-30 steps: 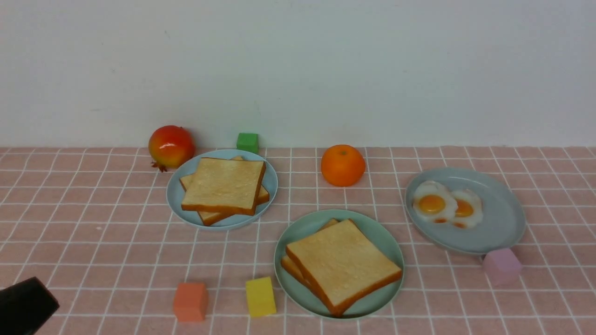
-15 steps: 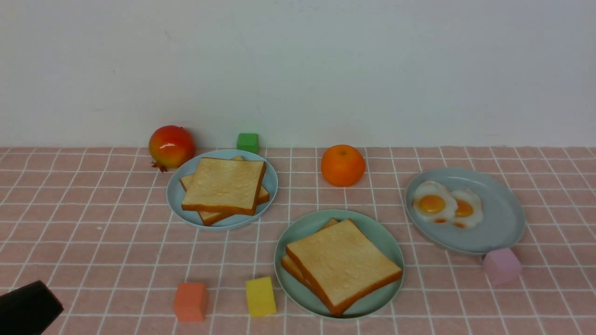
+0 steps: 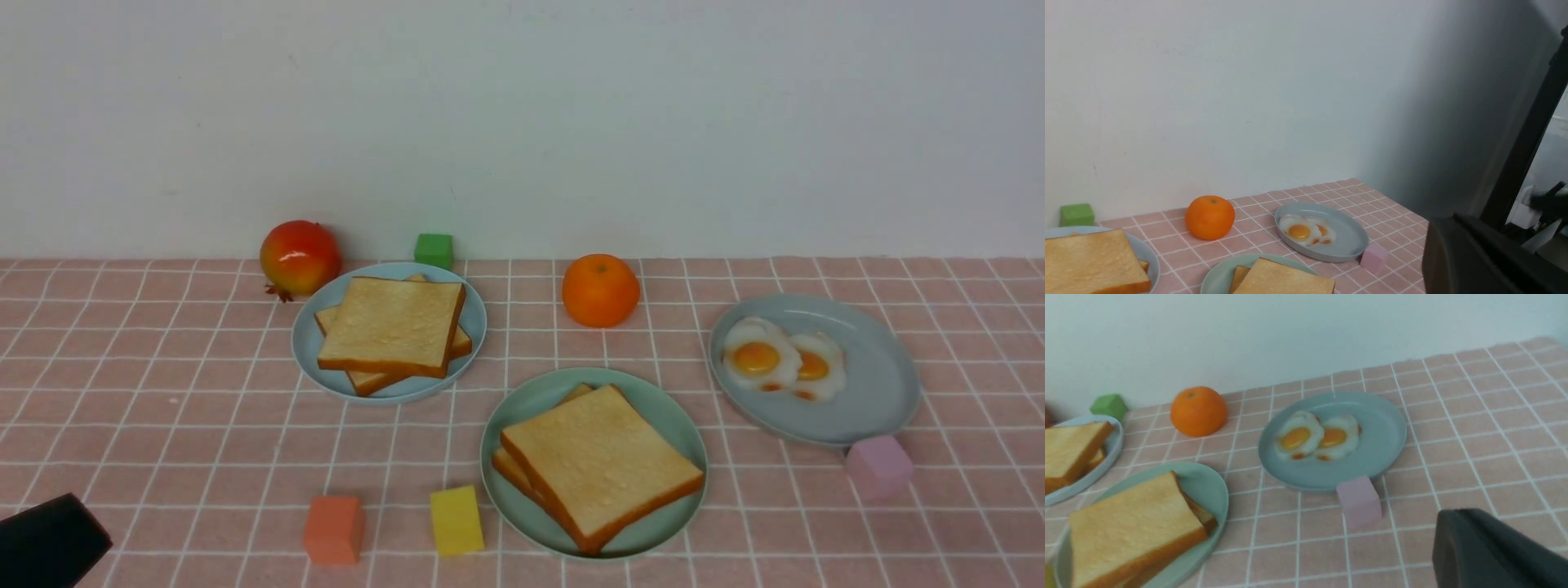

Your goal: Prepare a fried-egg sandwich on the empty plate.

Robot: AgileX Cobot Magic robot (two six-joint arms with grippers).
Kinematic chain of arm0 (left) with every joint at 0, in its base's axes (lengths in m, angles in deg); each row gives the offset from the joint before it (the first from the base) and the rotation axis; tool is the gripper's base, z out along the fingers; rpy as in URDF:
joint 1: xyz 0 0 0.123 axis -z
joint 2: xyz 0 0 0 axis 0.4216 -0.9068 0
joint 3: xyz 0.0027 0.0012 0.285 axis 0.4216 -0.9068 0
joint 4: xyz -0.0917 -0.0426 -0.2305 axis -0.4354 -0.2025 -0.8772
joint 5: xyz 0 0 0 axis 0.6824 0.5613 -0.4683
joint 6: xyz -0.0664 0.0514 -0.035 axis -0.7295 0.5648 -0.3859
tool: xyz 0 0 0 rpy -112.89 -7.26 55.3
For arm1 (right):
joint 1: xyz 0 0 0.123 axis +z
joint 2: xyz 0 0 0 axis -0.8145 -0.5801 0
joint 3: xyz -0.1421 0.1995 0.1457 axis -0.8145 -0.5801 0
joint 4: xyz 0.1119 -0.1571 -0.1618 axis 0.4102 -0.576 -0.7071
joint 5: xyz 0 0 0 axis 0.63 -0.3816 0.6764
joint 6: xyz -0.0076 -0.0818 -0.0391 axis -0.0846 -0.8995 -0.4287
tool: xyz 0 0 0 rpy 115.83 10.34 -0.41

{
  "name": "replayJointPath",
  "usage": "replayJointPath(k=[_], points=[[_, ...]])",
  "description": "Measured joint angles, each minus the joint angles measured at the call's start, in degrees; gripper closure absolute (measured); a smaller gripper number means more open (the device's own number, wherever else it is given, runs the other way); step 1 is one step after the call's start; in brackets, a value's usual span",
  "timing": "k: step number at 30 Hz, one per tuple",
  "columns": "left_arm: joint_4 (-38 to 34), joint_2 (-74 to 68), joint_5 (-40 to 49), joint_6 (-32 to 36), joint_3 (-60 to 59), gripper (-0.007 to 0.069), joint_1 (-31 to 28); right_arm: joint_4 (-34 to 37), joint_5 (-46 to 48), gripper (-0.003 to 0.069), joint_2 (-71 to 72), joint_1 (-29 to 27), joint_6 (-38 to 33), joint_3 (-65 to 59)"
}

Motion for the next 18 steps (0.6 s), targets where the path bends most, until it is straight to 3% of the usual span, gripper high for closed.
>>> replayJointPath(k=[6, 18], points=[[0.00, 0.00, 0.06, 0.00, 0.00, 0.0612, 0.00, 0.63, -3.49, 0.0666, 7.79, -0.15, 0.00, -13.02], [0.05, 0.00, -0.85, 0.00, 0.00, 0.0612, 0.00, 0.77, -1.53, 0.0666, 8.37, 0.13, 0.00, -13.41]])
